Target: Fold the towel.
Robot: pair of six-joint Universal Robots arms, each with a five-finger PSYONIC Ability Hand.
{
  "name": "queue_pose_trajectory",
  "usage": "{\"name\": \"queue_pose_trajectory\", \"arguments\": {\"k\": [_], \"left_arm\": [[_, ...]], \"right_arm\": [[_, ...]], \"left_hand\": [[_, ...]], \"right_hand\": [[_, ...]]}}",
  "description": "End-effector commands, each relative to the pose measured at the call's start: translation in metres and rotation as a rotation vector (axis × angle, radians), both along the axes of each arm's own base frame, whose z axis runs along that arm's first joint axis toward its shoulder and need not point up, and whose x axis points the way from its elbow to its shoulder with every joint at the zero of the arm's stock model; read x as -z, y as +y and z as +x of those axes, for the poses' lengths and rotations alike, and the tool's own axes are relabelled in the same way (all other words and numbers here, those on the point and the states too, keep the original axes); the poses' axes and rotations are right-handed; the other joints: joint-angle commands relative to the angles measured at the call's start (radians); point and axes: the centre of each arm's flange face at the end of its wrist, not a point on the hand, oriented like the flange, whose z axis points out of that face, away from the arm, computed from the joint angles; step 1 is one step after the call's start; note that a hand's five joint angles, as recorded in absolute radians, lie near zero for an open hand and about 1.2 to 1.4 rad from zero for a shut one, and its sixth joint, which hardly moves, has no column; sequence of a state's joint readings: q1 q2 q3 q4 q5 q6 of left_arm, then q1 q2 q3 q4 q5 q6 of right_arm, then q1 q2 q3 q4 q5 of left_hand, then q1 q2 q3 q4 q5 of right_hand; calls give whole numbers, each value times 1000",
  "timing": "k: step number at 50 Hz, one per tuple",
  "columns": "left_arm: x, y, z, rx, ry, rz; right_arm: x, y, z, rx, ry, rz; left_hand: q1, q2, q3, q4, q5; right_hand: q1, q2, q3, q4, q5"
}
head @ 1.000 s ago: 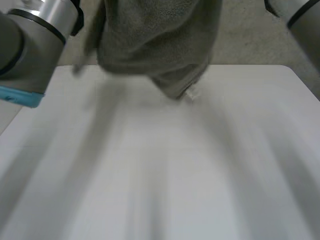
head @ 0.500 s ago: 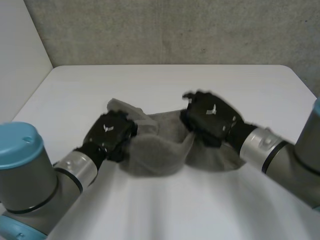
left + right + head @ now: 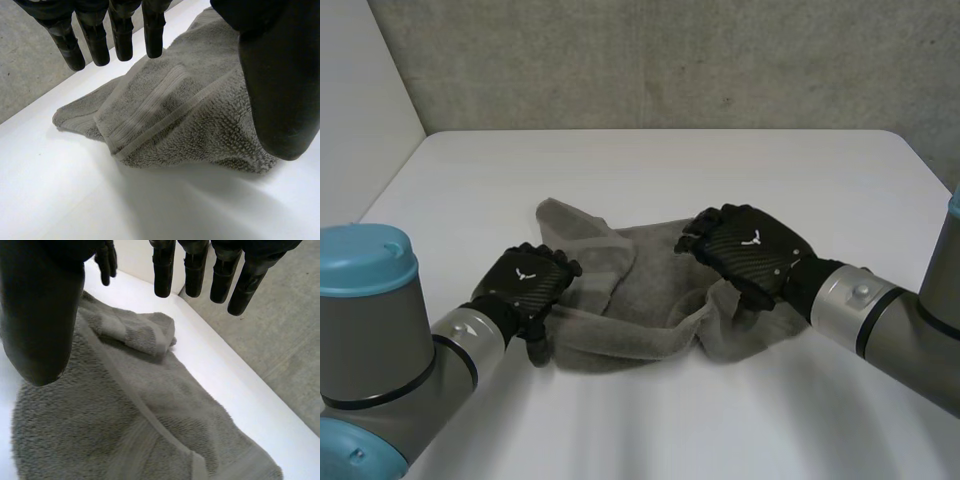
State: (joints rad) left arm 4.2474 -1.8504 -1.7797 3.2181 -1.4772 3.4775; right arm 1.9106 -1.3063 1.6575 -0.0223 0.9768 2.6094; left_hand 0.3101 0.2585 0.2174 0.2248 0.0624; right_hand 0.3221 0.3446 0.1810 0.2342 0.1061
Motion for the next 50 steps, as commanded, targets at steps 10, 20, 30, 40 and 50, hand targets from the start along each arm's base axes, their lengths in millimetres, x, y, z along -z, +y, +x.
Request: {"name": "queue_pose_trajectory", "arguments": {"k": [10,20,30,40,50], "left_arm": [[-6,-12,-27,287,1,7],[-4,-38,-34,396,-24,123],[27,-56,-23,471,-202,156],[36,-58,-4,438,-215,206],[27,-50,14,396,-203,229]], "right_arm": [[39,-53,11,-21,124,134],[55,-45,8,-57,210,314],[50,-39,-2,-50,217,324],[39,-29,-15,-69,201,313],[19,-19,-35,-28,149,258]], "left_hand": [[-123,-71,-43,-50,-50],[-123,-71,-43,-50,-50],[-123,-71,-43,-50,-50],[-126,-74,-43,-50,-53],[-129,-77,-43,-50,-56]], "right_hand": [[12,-10,-6,-60,54],[77,55,-6,-60,118],[153,131,-6,-60,195],[829,806,-6,-60,870],[1074,1052,-6,-60,1116]]}}
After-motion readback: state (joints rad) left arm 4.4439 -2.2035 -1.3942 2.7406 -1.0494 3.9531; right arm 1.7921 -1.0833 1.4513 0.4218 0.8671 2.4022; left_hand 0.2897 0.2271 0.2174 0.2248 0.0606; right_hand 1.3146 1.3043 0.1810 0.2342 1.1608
